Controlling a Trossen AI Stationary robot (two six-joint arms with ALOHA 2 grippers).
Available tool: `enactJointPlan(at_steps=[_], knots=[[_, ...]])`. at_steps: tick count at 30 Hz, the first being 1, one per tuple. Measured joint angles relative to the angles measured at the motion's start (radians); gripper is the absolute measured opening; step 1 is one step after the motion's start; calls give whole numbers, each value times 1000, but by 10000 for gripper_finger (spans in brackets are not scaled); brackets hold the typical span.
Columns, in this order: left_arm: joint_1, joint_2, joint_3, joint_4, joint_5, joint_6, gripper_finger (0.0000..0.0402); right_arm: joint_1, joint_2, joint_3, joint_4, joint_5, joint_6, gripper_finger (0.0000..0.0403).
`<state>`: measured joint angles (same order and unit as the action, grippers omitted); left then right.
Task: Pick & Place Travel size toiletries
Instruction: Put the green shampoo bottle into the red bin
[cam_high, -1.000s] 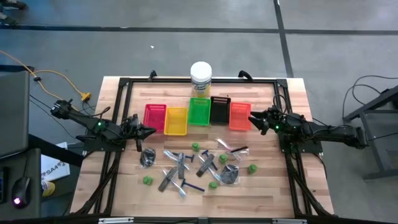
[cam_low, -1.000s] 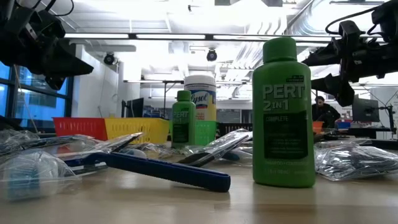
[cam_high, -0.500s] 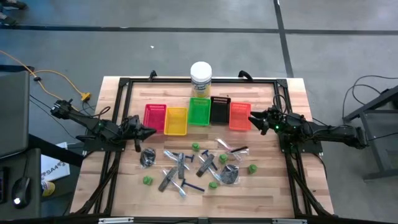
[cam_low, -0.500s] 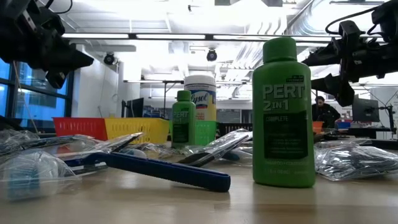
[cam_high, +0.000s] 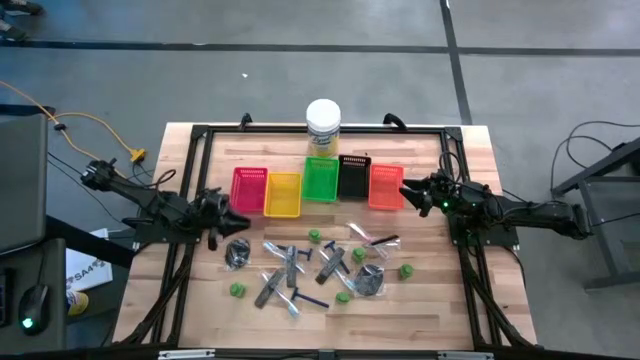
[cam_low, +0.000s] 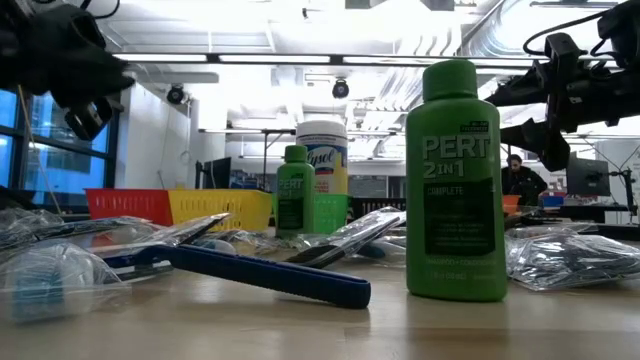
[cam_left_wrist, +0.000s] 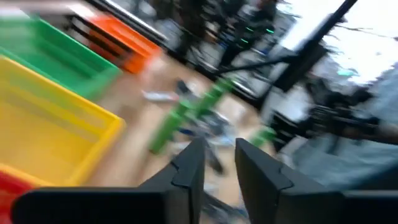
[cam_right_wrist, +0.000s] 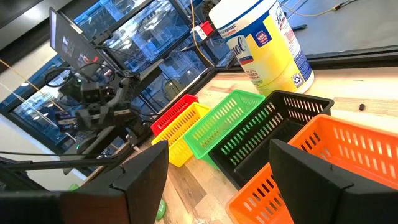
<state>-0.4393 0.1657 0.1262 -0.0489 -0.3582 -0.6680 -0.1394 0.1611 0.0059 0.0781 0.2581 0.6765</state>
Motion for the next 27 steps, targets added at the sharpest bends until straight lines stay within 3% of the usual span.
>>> enactJointPlan(at_steps=[9, 16, 19, 22, 27], knots=[[0, 230, 195, -125, 296, -104, 102, 0, 0, 0, 0, 0, 0, 266], [0, 466, 475, -492, 530, -73, 104, 0, 0, 0, 0, 0, 0, 266], [0, 552, 576, -663, 562, -109, 120, 0, 0, 0, 0, 0, 0, 266], [0, 621, 650, -781, 548, -238, 154, 0, 0, 0, 0, 0, 0, 266], [1, 700, 693, -855, 603, -644, 208, 0, 0, 0, 0, 0, 0, 266]])
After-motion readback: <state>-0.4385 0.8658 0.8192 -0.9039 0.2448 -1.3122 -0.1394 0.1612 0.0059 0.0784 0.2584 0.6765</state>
